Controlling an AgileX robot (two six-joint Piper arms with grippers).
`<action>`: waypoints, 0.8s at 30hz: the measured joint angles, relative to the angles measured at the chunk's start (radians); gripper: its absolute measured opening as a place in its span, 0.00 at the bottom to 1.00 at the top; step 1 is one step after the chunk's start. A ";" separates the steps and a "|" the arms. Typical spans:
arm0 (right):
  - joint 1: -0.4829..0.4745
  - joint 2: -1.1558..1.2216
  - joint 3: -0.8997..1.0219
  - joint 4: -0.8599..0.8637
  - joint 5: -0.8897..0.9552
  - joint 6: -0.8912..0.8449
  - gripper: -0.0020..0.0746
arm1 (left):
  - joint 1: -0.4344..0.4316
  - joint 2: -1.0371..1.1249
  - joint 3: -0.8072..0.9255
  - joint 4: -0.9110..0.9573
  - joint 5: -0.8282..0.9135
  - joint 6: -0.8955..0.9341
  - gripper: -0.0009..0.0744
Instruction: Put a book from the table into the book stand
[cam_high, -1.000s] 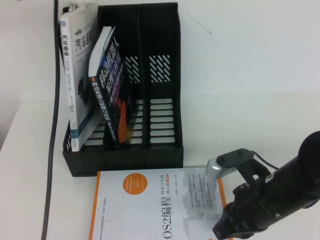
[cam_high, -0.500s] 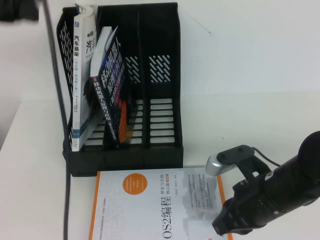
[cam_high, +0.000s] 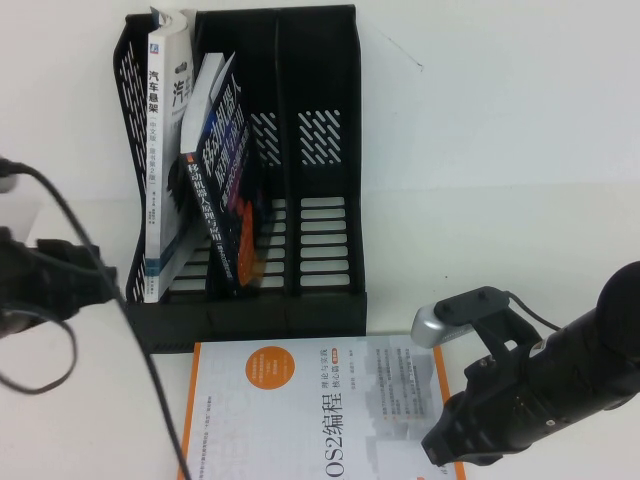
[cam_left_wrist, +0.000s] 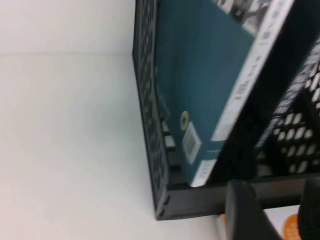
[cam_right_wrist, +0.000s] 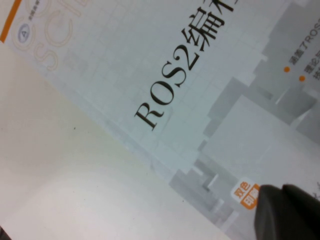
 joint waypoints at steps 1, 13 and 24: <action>0.000 0.000 0.000 0.001 0.000 -0.002 0.03 | 0.000 0.021 0.000 0.000 -0.016 0.010 0.32; 0.000 0.000 0.000 0.051 0.031 -0.002 0.03 | 0.000 0.309 0.002 -0.004 -0.186 0.025 0.07; 0.000 0.000 0.000 0.052 0.038 -0.002 0.03 | 0.000 0.492 0.002 -0.004 -0.380 0.027 0.01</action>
